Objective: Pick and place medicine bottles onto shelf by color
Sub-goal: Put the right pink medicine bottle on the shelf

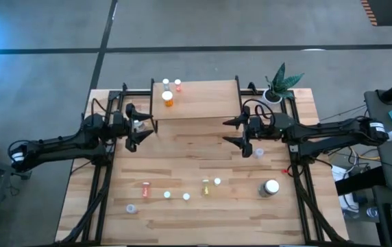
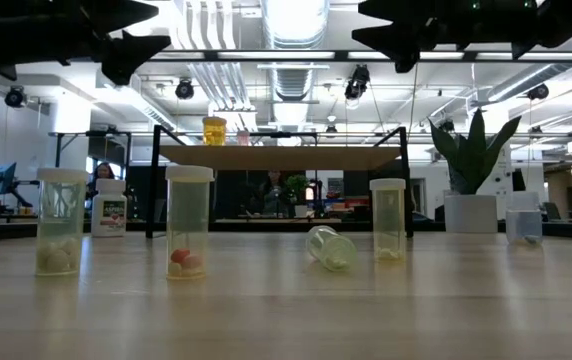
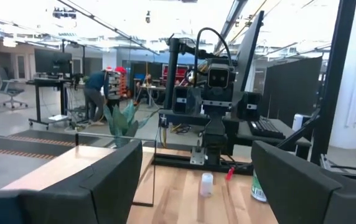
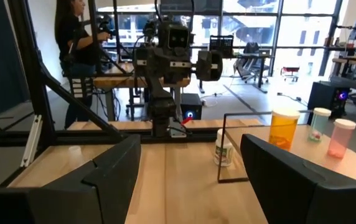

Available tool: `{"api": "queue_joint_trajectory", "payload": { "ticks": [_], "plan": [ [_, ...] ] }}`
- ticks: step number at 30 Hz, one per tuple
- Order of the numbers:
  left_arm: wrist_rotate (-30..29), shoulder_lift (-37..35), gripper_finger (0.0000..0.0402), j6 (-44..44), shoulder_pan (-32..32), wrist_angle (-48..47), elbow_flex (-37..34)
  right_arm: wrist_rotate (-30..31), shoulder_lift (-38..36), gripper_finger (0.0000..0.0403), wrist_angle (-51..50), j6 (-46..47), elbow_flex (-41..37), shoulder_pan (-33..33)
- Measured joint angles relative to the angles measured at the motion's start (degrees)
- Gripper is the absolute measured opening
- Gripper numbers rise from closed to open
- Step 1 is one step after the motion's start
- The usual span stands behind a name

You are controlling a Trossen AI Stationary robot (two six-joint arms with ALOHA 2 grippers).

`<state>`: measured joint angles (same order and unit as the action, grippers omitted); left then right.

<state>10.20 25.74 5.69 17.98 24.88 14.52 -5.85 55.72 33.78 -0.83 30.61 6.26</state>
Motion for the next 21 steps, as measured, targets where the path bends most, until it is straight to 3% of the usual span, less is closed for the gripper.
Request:
{"api": "queue_joint_trajectory", "payload": {
  "ticks": [21],
  "plan": [
    [-0.02, 0.32, 0.0286, -0.08, 0.0, 0.13, 0.02, -0.13, -0.08, 0.0267, 2.54, -0.02, 0.05, 0.0]
  ]
}}
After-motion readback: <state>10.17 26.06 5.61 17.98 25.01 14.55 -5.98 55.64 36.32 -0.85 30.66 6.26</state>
